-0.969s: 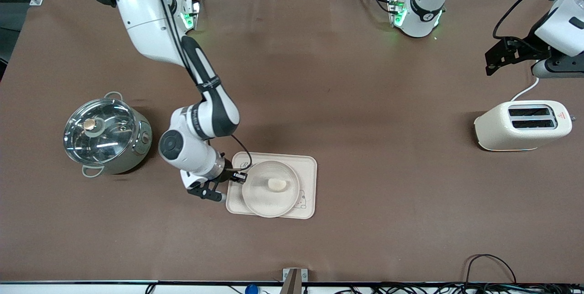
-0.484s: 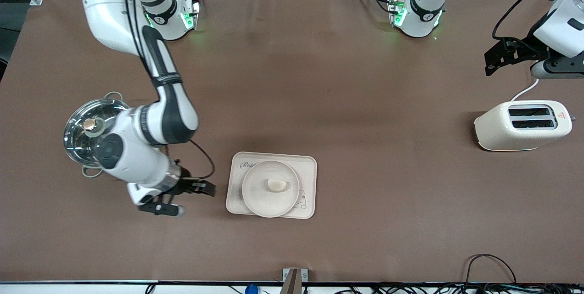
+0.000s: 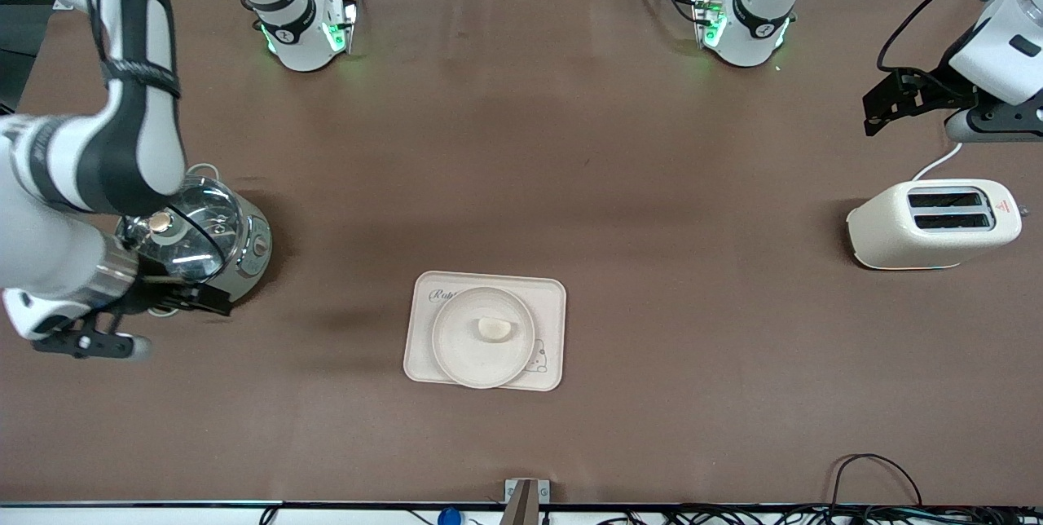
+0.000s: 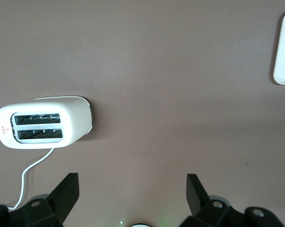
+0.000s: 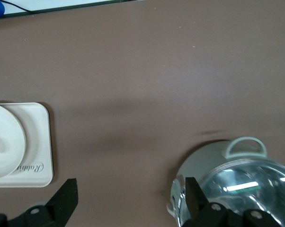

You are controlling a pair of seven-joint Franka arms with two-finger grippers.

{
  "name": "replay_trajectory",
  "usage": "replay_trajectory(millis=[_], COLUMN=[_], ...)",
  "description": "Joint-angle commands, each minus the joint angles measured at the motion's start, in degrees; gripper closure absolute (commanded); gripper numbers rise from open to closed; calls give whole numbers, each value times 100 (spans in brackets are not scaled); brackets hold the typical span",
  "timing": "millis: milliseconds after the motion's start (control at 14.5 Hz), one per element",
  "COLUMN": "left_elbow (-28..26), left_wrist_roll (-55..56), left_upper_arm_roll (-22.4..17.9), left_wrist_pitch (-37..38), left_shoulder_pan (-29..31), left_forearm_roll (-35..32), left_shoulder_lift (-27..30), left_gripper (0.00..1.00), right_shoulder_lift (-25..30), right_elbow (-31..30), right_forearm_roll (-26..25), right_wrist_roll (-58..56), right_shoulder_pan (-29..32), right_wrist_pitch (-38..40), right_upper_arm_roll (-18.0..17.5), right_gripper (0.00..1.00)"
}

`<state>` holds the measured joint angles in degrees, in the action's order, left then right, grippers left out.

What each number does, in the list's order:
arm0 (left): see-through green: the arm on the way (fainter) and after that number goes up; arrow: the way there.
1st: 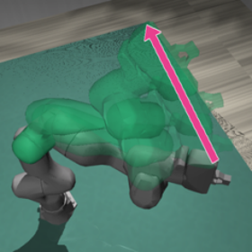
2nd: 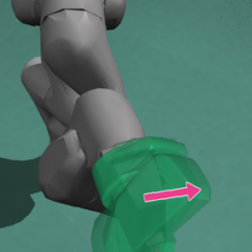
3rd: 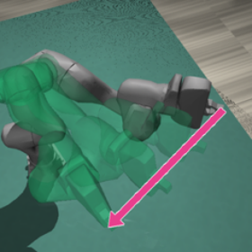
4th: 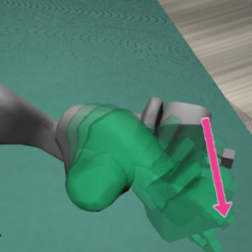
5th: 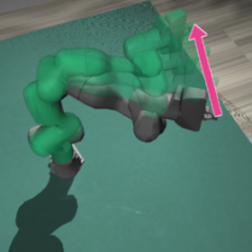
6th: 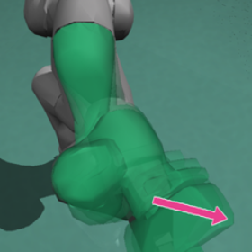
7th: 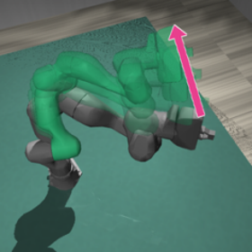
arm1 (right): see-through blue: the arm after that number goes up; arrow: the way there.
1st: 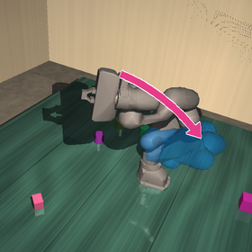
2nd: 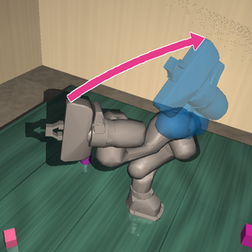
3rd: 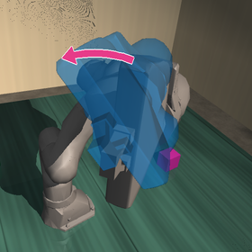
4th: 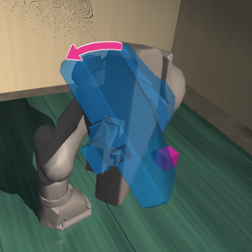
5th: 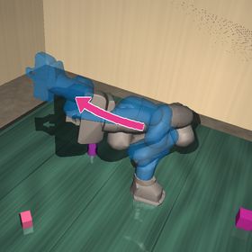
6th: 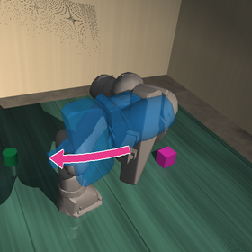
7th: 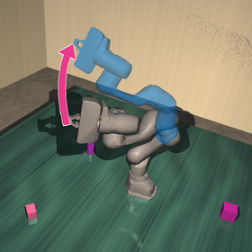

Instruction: Place bun in plate and plate on tray

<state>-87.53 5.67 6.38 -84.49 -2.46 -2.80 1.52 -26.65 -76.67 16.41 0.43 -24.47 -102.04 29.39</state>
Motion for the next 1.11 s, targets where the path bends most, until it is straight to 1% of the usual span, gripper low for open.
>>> replay_trajectory(millis=[0,138,277,484,623,692,761,830,899,1038], left_elbow=[-194,-151,-115,-115,-115,-107,-107,-107,-107,-107], left_wrist_roll=[-4,-4,-13,-110,-119,-119,-110,-119,-119,-153], left_upper_arm_roll=[21,21,21,21,21,21,21,21,21,21], left_wrist_pitch=[-24,-24,-24,-24,-6,-6,-6,-6,-6,11], left_shoulder_pan=[0,-18,-26,-9,-9,-9,-9,-9,0,0], left_forearm_roll=[42,34,25,33,34,34,25,25,25,25], left_shoulder_lift=[51,51,42,42,51,51,51,59,59,103], left_gripper=[0,0,0,0,0,0,0,0,0,0], right_shoulder_lift=[677,1081,1433,1750,1917,1979,2049,2128,2294,2899], right_elbow=[-419,-402,-402,-402,-410,-410,-410,-428,-585,-1390], right_forearm_roll=[-243,-419,-446,-901,-964,-964,-990,-1138,-1384,-1456], right_wrist_roll=[-95,-559,-658,-579,-579,-579,-588,-588,-535,-177], right_shoulder_pan=[73,239,276,153,266,684,1280,1817,2005,1946], right_wrist_pitch=[148,525,772,1027,1316,1414,1441,1476,1493,1267], right_upper_arm_roll=[-56,-65,-56,-100,-214,-580,-1210,-1834,-2215,-2289], right_gripper=[0,0,0,0,0,0,0,0,0,0])
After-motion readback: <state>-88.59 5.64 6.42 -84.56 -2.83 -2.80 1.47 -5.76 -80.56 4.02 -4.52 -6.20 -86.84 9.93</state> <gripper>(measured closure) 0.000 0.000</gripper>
